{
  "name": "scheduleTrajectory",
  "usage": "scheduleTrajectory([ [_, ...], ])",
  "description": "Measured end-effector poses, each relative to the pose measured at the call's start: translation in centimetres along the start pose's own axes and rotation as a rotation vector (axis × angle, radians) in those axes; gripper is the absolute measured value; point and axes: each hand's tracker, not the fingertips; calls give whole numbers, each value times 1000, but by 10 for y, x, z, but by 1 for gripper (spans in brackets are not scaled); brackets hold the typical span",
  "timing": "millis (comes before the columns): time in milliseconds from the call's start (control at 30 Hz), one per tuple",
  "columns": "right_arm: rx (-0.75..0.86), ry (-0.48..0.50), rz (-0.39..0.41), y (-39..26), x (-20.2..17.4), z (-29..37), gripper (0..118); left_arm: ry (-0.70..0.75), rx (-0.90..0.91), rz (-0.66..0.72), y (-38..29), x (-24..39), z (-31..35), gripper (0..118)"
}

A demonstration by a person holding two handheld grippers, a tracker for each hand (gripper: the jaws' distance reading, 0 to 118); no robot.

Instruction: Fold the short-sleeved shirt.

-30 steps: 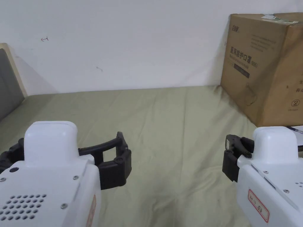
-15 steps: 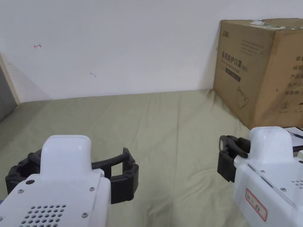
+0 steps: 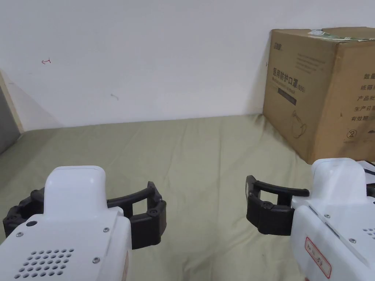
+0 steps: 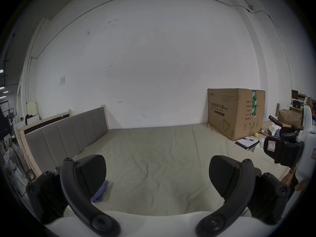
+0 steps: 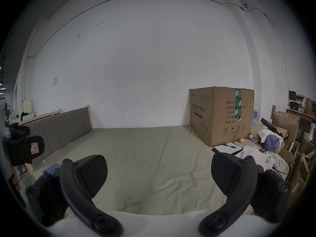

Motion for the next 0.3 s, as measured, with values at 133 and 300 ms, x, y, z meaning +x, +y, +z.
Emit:
scheduleTrajectory([
  [133,0,12,2,-1,-3,-1,118,-33,-23,31,-3,-3,-4,118],
  [300,6,16,38,0,-6,-1,118,-17,-18,48,-4,-4,-6,118],
])
